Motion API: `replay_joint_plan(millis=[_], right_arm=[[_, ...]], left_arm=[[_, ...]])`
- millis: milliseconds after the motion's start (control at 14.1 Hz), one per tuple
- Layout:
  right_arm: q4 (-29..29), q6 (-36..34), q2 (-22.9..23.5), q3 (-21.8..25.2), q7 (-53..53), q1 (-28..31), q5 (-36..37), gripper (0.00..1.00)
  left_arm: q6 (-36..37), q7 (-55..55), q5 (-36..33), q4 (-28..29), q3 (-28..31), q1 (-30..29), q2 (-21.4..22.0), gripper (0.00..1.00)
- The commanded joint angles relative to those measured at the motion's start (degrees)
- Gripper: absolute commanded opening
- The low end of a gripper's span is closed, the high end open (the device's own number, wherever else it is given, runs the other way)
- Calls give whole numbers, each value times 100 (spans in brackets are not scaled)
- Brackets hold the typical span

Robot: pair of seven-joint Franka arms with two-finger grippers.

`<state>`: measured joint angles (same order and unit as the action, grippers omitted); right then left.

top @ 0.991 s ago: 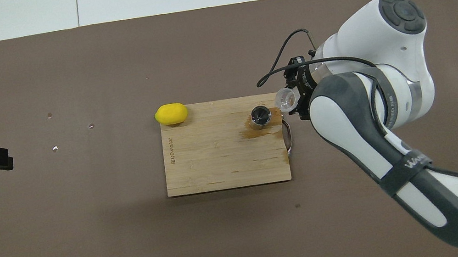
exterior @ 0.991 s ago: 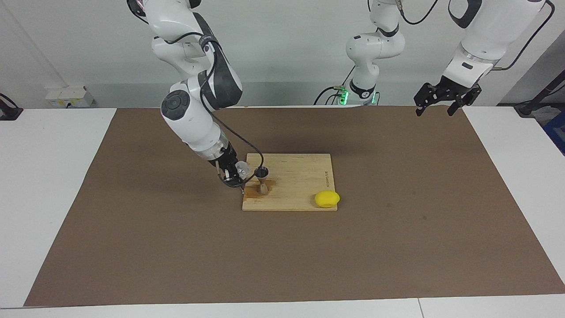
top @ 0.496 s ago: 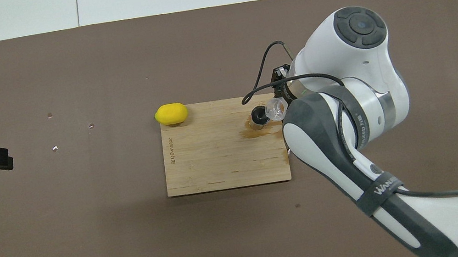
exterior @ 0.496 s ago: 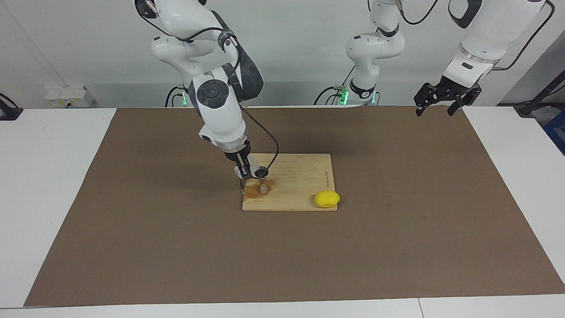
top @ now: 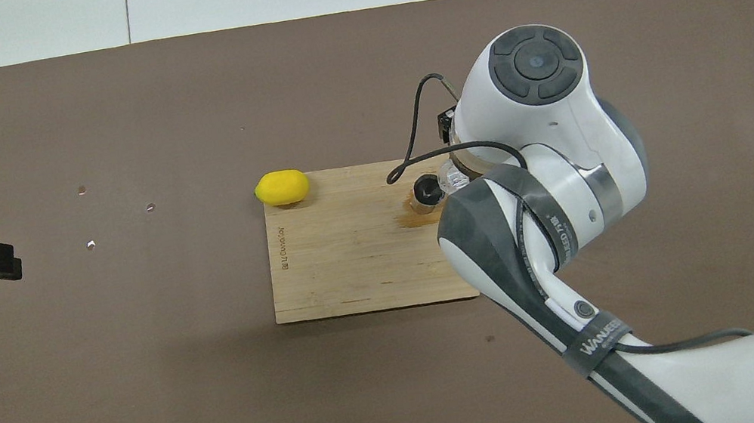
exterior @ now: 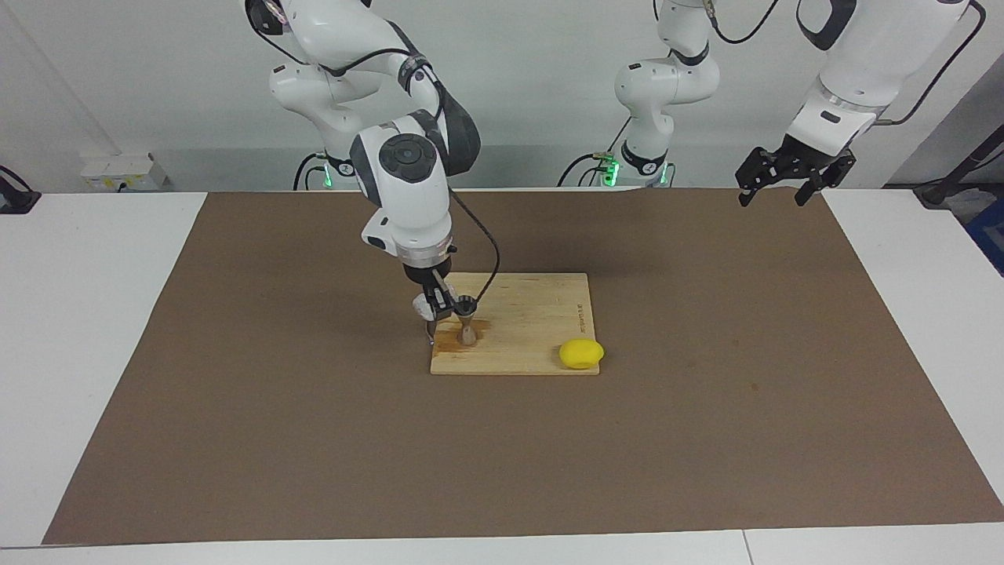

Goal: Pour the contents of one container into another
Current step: 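Tilt the clear cup with the right gripper to pour into the steel cup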

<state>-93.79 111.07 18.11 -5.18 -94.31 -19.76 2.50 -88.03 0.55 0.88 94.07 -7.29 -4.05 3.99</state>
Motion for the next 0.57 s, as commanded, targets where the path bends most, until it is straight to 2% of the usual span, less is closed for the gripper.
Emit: replay_joint_plan(millis=[0,496], right_arm=[[204,-138,105,-1,-158,-37,294,0],[169,-147,97,-10,-413,-352,979,0]], left_arm=[[67,16,53,-3,-71,-104,14,100],[67,16,53,-3,-71,-104,14,100]])
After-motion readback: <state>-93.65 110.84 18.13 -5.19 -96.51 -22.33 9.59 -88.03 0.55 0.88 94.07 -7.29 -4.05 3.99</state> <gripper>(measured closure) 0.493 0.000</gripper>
